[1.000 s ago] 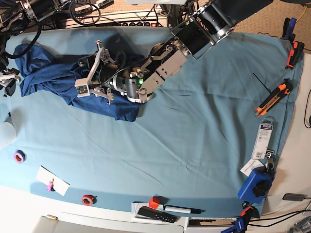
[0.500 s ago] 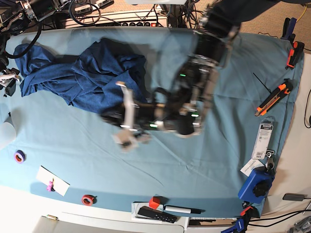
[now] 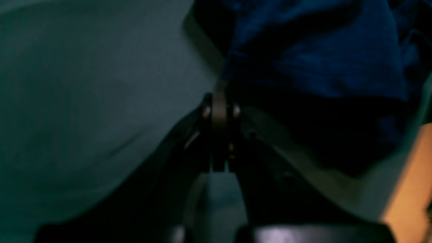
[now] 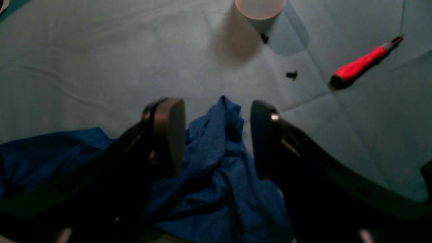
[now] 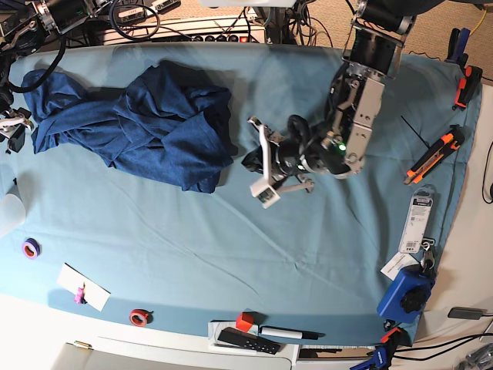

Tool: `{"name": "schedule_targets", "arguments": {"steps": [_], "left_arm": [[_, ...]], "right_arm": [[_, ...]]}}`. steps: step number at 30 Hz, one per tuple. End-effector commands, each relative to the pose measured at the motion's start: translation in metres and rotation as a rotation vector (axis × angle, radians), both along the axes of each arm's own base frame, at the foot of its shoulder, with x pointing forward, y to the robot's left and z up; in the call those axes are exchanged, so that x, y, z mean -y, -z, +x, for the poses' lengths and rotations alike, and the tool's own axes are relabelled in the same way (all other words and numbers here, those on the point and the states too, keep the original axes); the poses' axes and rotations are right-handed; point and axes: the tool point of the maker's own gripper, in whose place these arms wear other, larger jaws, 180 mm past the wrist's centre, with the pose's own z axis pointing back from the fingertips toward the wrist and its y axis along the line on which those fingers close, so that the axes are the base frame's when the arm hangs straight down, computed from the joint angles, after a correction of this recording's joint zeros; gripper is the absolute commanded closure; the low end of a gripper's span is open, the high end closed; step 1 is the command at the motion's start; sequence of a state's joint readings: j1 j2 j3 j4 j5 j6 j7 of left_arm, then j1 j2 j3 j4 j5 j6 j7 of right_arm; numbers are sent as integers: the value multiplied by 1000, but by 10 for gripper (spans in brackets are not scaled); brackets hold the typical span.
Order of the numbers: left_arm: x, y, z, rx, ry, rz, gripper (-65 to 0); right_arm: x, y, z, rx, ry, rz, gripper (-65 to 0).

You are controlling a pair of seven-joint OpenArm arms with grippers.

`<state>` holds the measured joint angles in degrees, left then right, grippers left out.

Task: Layout the t-shirt on the table in an organized manner, then fold the t-shirt properly
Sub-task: 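Grasp the folded shirt edge again with the left gripper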

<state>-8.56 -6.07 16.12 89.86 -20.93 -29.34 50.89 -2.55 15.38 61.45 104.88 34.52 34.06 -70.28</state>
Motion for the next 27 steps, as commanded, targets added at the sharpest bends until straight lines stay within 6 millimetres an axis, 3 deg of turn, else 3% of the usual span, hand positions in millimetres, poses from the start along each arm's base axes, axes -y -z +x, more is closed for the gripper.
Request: {"name": "schedule_targets", "arguments": {"steps": [1,5,12,17,27], "left_arm": [[6,-13,10,57,-13,-18,0],[11,0,15,118,-40,69,0],[21,40,9,81,-31,174,0],[48,23,4,27,17,65,0],[122,-36,-22,-52,202,-199,0]], "right_arm": [[4,-19,6,49,-10,-41,-309],[4,-19,5,48,-10,-41,-309],[4,-19,5,48,-10,-41,-309],[4,-19,6,49,-11,-40,-309],[4,-20,6,50,-10,-42,-309]]}}
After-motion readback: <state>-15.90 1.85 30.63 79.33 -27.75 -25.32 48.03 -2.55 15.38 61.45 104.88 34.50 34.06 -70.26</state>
